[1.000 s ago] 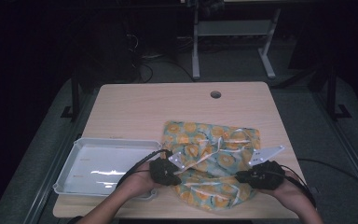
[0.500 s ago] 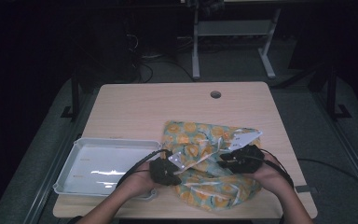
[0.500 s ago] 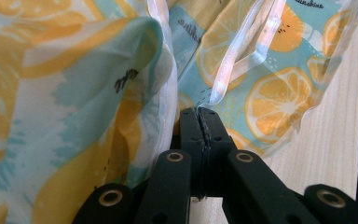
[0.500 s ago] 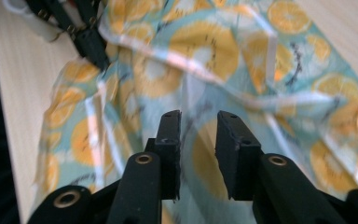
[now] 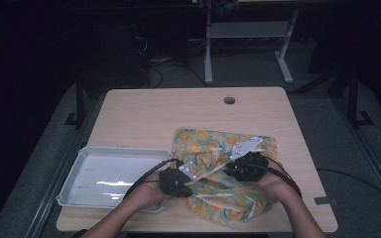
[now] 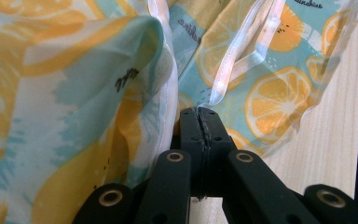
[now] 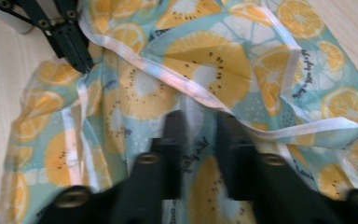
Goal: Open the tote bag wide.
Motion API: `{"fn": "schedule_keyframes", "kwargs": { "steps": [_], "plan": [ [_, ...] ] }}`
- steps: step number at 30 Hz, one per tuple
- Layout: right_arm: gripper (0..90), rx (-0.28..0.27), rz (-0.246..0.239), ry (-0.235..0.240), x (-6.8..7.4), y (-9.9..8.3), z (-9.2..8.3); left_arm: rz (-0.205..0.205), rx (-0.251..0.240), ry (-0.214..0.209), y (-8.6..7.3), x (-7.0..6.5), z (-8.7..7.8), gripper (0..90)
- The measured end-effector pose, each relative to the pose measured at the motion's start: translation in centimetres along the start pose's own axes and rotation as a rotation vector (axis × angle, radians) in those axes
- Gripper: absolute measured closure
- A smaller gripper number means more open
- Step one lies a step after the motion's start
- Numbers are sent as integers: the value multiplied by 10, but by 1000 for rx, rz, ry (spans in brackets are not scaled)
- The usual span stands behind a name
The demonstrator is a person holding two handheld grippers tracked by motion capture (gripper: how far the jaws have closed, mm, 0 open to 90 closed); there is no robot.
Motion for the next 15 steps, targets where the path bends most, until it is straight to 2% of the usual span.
{"fn": "schedule_keyframes", "kwargs": {
  "steps": [2,3,9,15],
  "plan": [
    [881,4,1,5,-1,-1,1,2,-1,2,0,0,0,893],
    [892,10,-9,5,-2,-1,1,6,-1,4,0,1,0,893],
    [895,-3,-2,4,-4,1,-2,2,2,0,0,0,0,893],
    [895,-26,9,-20,-15,8,-8,3,4,-1,0,0,0,893]
  ]
}}
Point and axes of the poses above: each handheld gripper's, and its own axes: z roughly forward along the jaws, y roughly out of its top, x roughly to its left, the point moved 6 cm from there along z, roughly forward along the jaws, and after that the axes turned 2 degrees about z, right-handed, at the moved point
